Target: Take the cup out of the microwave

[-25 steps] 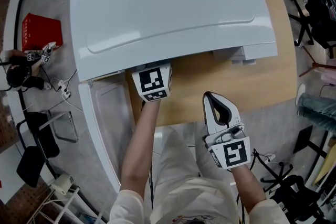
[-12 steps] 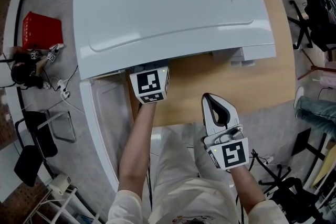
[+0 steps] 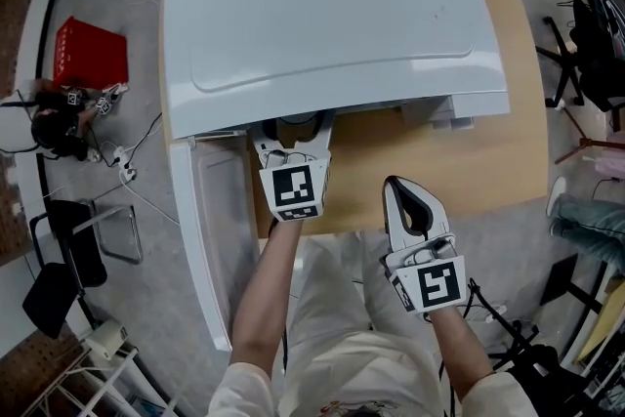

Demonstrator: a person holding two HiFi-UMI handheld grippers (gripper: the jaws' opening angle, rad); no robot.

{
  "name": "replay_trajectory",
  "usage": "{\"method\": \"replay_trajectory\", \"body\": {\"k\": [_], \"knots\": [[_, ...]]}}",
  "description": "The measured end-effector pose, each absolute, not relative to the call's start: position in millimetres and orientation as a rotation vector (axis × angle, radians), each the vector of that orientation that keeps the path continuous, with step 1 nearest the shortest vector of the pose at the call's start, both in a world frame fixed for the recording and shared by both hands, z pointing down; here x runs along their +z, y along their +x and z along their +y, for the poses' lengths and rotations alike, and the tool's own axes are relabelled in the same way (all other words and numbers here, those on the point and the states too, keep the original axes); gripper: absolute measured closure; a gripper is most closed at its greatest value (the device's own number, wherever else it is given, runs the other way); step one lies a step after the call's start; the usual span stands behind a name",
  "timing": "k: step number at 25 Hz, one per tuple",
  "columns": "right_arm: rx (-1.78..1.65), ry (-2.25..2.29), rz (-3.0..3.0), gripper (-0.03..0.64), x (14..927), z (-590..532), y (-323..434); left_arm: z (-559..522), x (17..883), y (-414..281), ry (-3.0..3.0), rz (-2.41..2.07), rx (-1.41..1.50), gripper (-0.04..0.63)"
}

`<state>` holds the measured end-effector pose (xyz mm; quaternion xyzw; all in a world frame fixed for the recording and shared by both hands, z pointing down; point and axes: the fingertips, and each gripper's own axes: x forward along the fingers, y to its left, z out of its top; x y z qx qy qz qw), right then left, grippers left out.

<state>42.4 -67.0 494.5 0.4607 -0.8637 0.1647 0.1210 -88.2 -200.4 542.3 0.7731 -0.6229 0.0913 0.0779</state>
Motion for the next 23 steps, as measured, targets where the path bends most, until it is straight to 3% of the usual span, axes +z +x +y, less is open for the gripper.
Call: {"method": "replay_trajectory", "body": {"k": [17, 23], "knots": [[0.435, 1.334, -2.575, 0.612, 451.0, -68.0, 42.7, -94.1, 489.9, -54.7, 2.241, -1.808, 0.254, 0.199], [0.43, 1.344, -2.567, 0.612, 438.0, -64.4, 54.8, -66.1, 442.1, -46.5, 2.22, -1.853, 0.069, 0.199]]}}
